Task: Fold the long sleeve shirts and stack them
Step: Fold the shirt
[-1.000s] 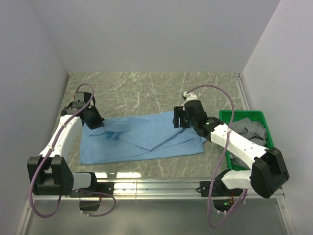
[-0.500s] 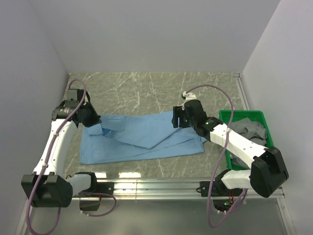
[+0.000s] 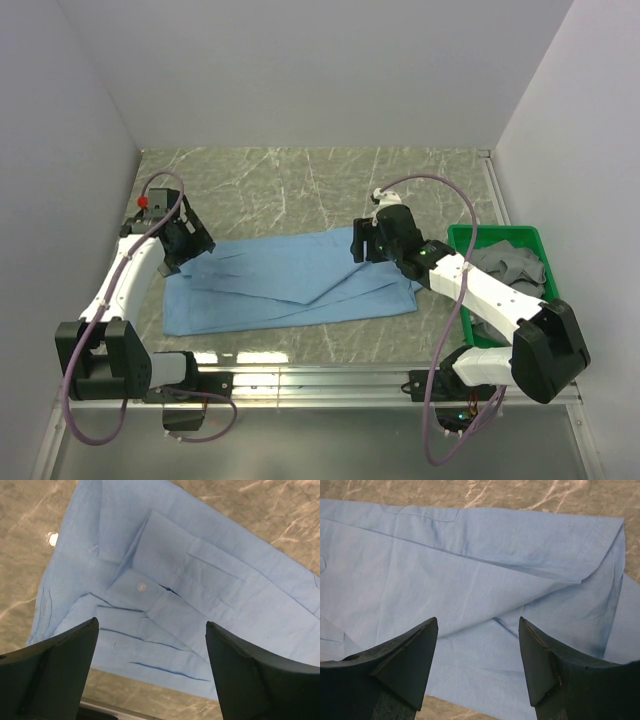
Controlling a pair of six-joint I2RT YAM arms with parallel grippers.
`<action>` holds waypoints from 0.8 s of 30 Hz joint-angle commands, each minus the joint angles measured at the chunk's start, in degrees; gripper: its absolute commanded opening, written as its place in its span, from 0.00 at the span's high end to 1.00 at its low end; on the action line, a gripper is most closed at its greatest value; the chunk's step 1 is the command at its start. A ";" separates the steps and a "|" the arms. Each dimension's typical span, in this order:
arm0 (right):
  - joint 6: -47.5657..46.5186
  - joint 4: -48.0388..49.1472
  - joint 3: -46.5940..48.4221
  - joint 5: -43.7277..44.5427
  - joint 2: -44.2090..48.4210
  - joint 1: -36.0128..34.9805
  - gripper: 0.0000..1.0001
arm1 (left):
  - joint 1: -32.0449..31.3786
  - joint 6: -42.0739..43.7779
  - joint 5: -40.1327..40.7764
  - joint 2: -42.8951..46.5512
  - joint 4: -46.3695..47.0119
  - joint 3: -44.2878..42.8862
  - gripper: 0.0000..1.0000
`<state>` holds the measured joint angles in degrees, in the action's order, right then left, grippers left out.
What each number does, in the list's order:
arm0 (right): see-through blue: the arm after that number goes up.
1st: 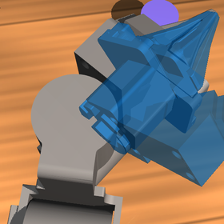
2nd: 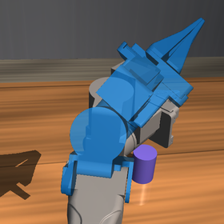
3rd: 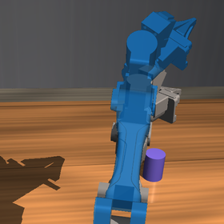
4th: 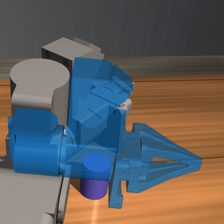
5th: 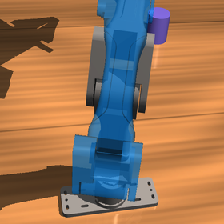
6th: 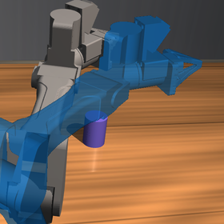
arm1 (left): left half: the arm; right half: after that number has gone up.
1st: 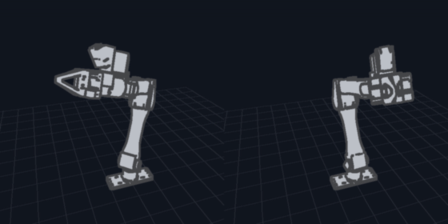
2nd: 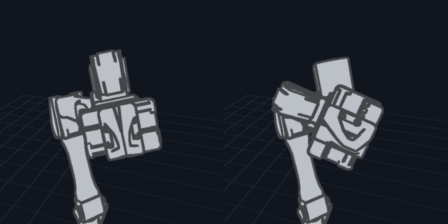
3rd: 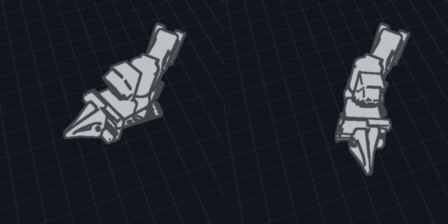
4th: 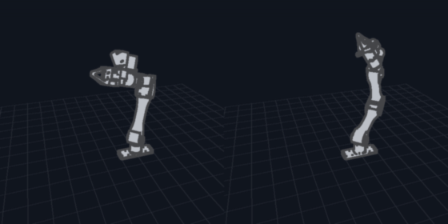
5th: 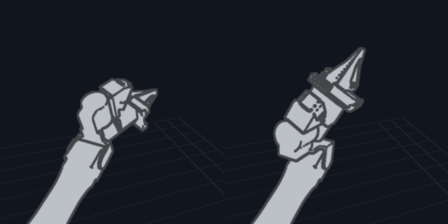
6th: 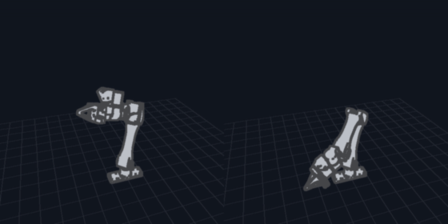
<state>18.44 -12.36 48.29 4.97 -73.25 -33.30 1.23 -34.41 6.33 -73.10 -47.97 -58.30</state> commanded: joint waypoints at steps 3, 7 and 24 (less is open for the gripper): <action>1.33 4.88 -0.66 -4.26 -1.28 0.43 0.27 | 0.35 -1.97 -2.02 3.66 6.82 5.47 0.05; 4.14 5.86 -0.66 -6.90 -3.21 1.57 0.27 | 1.92 -3.38 -1.84 4.46 11.31 11.79 0.09; 15.49 17.73 2.24 -40.39 -20.16 6.93 0.35 | 2.63 -13.13 -14.60 -3.62 32.32 16.02 0.41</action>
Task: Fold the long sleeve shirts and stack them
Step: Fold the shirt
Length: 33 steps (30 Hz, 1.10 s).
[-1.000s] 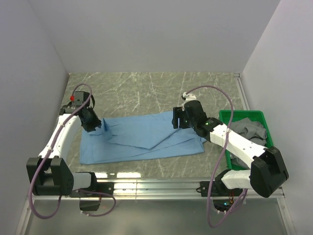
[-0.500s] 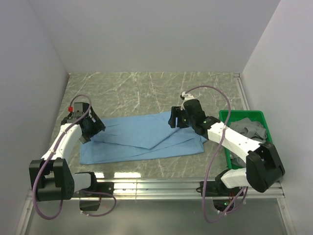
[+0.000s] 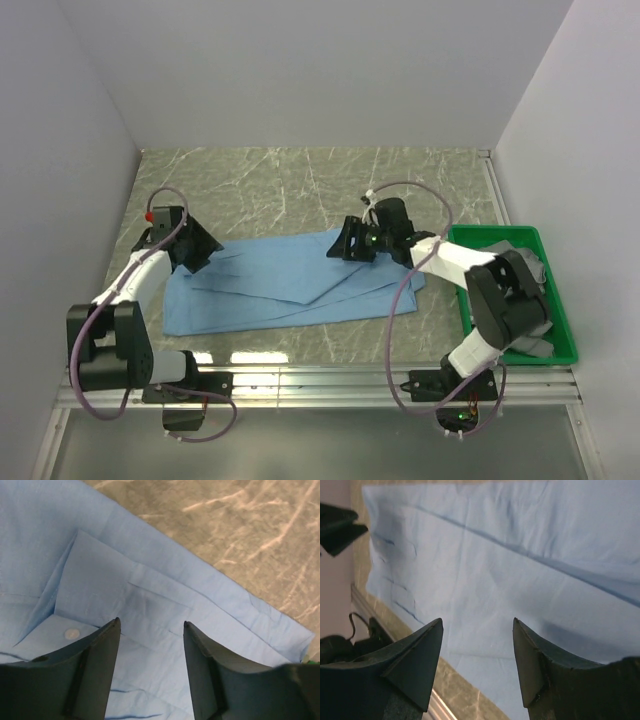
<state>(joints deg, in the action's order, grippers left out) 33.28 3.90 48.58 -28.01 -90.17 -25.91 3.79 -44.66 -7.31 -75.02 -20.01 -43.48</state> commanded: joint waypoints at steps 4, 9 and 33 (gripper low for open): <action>3.27 1.37 0.91 -6.97 -9.22 1.64 0.35 | 0.42 -6.22 3.70 -4.60 6.12 3.84 0.49; 5.57 2.34 -2.43 -5.14 -10.73 7.36 0.35 | 1.66 -8.95 4.50 -7.59 8.23 6.39 0.52; 8.03 9.28 -2.78 2.26 -0.97 11.41 0.41 | -11.15 -1.65 0.72 5.23 9.01 -4.06 0.31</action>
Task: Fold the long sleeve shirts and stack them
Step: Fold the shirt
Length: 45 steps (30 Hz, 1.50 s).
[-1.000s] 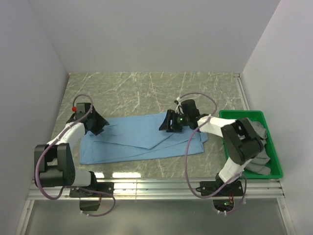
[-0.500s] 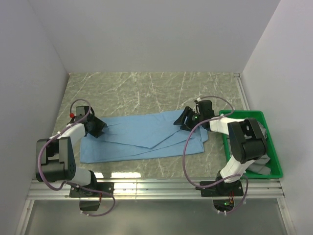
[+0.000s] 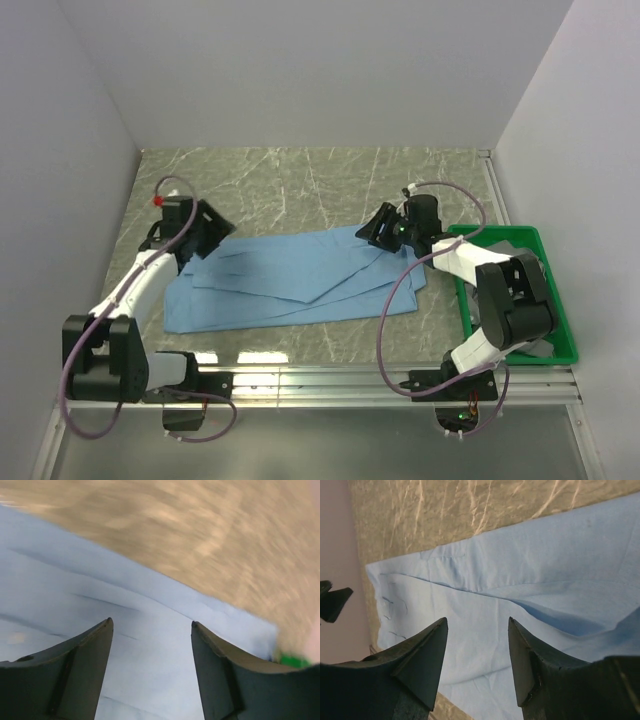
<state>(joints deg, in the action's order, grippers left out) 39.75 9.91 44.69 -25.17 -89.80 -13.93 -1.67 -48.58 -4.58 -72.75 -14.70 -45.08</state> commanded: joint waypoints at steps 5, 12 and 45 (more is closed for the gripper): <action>0.95 2.92 -0.13 0.29 -2.22 -0.66 0.42 | -20.98 4.89 -4.82 -1.40 11.08 -4.48 0.48; 0.77 2.74 -0.74 1.61 -3.98 -0.39 0.43 | -34.79 12.80 -10.89 -17.13 14.26 -14.31 0.62; 1.99 6.07 1.72 4.09 -1.60 2.07 0.44 | -26.76 7.37 -5.12 -13.92 5.38 -12.60 0.62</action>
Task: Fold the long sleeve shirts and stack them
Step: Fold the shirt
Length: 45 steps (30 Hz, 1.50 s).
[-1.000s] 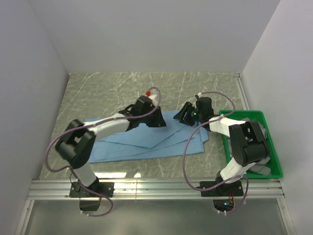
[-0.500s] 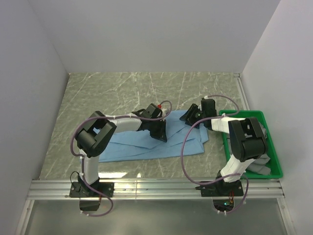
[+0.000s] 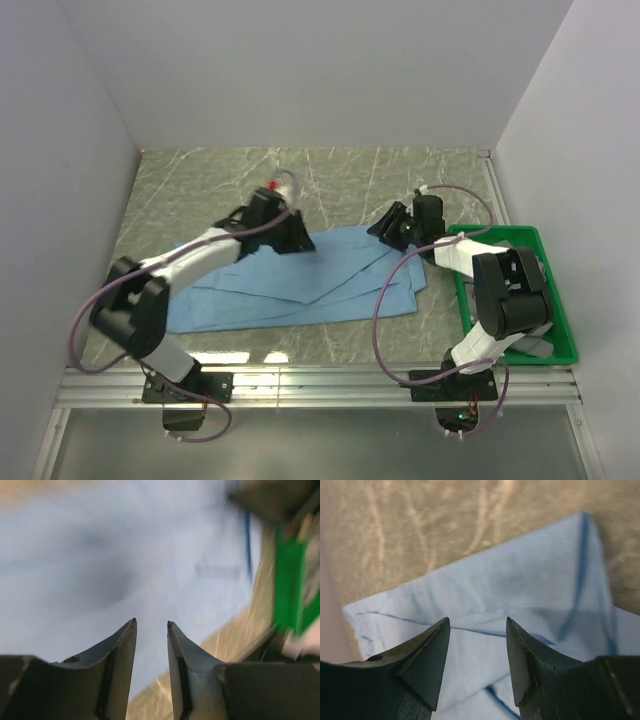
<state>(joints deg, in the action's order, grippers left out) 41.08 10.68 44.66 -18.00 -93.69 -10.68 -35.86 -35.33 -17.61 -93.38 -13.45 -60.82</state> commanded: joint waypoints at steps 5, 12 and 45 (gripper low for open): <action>3.92 11.90 3.14 -5.29 -2.36 -5.31 0.44 | 19.84 -11.77 14.88 13.48 3.61 10.35 0.66; 8.39 19.02 6.84 -5.91 -10.19 -9.80 0.43 | 37.23 -19.85 15.41 16.30 8.70 19.94 0.76; -7.51 -37.21 10.80 23.89 11.25 -18.48 0.38 | 42.55 1.57 17.43 25.10 -4.91 10.81 0.11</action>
<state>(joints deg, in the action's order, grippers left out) 34.76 -12.36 55.77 1.26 -83.29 -26.00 10.87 -42.52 -1.41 -67.85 -13.45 -48.51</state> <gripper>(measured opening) 0.636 0.893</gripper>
